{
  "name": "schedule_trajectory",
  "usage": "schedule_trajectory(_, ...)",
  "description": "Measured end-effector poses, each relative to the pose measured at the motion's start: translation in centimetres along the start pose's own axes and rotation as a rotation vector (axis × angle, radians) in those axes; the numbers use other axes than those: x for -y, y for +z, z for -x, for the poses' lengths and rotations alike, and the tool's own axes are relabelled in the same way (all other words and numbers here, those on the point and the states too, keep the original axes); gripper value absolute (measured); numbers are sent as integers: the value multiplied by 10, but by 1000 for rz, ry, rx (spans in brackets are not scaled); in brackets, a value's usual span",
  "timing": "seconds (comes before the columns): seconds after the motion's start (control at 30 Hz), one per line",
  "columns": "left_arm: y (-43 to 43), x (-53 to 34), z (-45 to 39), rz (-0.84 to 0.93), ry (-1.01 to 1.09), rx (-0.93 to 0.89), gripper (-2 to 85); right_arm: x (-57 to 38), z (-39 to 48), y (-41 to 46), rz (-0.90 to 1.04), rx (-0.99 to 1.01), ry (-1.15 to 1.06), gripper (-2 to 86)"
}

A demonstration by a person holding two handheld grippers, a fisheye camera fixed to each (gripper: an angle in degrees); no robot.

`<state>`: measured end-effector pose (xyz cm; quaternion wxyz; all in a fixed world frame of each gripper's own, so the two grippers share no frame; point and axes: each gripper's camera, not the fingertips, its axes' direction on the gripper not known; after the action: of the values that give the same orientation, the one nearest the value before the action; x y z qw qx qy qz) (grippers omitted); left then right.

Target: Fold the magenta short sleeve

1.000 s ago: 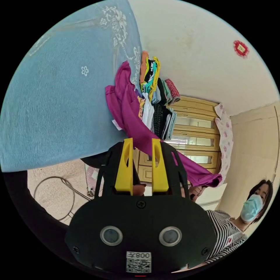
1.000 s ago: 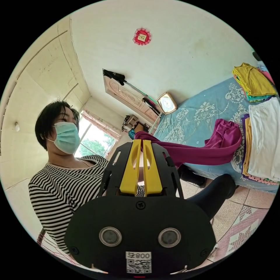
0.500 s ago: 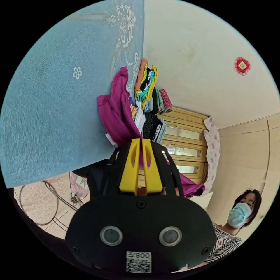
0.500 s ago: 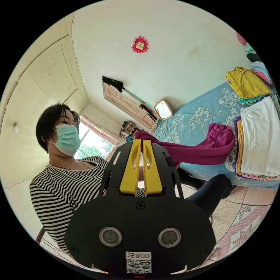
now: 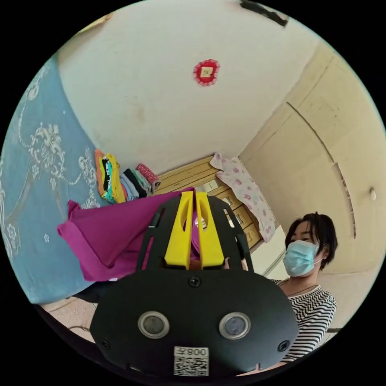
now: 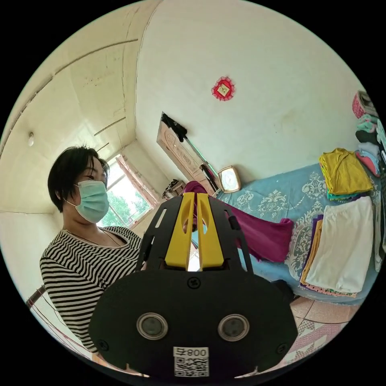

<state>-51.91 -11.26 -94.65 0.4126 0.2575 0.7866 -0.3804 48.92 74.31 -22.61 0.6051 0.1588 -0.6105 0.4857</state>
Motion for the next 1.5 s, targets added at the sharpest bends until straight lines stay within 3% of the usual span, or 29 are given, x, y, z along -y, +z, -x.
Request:
schedule_trajectory(0.43, -52, -3, -363, -87, 707, 71, 9, 37, 103, -30, -160, -3, -409, 5)
schedule_trajectory(0.73, -79, -47, -485, -197, 1003, 239, 9, 48, 118, -16, -178, 6, -495, 4)
schedule_trajectory(0.97, -82, -21, -488, -201, 994, 375, 9, 89, 83, 27, -149, -6, -474, 3)
schedule_trajectory(1.17, -76, 40, -444, -179, 919, 484, 10, 146, 28, 82, -105, -79, -440, 3)
schedule_trajectory(1.37, -57, 148, -337, -104, 769, 668, 11, 230, -80, 170, 17, -193, -338, 4)
schedule_trajectory(1.5, -41, 233, -213, -23, 590, 829, 16, 294, -190, 254, 149, -291, -217, 5)
